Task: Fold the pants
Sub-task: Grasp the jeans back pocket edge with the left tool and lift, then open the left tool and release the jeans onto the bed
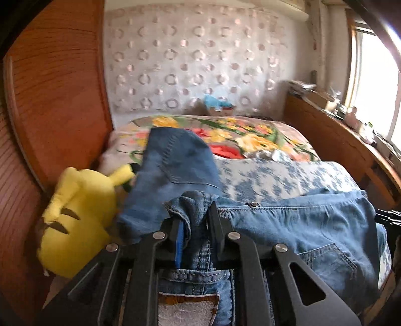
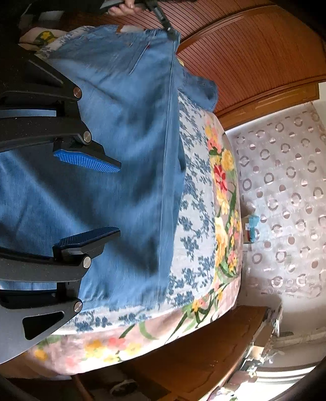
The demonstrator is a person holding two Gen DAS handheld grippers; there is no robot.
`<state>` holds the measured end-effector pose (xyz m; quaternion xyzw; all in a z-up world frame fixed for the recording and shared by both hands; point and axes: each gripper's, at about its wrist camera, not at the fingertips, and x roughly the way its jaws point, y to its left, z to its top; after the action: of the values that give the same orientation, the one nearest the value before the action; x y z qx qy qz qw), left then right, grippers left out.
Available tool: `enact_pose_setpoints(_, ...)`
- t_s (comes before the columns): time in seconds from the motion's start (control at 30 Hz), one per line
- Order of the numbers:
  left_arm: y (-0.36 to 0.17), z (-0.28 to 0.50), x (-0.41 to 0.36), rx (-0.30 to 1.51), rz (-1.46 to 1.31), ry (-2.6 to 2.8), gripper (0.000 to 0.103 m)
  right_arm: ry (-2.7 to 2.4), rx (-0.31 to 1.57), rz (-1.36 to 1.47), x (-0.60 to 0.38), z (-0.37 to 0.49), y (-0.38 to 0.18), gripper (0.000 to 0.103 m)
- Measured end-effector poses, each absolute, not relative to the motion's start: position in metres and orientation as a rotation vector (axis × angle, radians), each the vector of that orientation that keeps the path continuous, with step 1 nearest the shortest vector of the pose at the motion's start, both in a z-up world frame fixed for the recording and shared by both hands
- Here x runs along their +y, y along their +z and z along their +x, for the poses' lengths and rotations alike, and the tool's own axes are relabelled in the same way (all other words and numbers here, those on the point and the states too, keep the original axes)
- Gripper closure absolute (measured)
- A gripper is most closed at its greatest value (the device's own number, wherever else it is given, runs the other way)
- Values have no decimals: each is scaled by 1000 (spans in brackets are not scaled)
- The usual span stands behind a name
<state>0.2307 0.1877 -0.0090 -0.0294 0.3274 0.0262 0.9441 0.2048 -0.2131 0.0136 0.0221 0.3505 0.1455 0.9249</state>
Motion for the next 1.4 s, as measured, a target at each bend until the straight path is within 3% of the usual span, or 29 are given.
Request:
enact_pose_setpoints(0.27,-20,234,190,737,-65,36,76,225,687,62,-241,195,19,56)
enact_pose_setpoints(0.33,-18,231,187,727,-63,29,66,198,689,57,-250,192,17,56)
enact_pose_setpoints(0.37,-16,228,185,715,-59,29,55,187,692,54,-254,190,17,56)
enact_pose_setpoints(0.43,-11,222,183,696,-64,14,49,166,699,50,-262,183,15,56)
enact_pose_setpoints(0.5,-7,217,179,688,-72,-16,31,141,706,44,-271,175,12,56)
enact_pose_setpoints(0.57,-2,210,171,672,-70,-41,24,122,716,48,-279,169,10,56)
enact_pose_setpoints(1.0,-8,185,98,662,-38,-162,23,78,753,109,-306,119,-5,56)
enact_pose_setpoints(1.4,-19,174,56,690,-28,-243,23,84,784,166,-305,128,-25,56)
